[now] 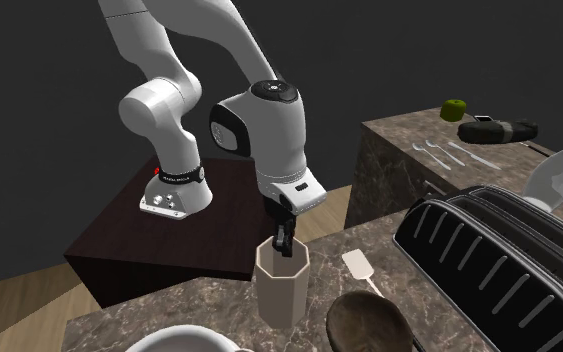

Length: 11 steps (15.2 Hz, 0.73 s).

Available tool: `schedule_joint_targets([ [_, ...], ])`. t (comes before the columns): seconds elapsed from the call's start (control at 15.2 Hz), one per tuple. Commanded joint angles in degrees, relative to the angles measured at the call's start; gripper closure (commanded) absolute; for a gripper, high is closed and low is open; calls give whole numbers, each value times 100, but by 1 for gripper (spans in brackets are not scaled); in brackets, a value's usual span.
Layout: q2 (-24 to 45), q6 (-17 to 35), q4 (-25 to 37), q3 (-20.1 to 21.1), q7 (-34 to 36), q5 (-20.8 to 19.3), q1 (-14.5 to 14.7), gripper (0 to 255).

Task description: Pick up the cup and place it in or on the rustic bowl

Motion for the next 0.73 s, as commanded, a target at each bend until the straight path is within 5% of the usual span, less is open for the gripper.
schedule_joint_targets([
  [0.0, 2, 1, -1, 0, 0, 0, 0, 255],
  [0.66, -514, -594, 115, 122, 260, -338, -137, 255],
])
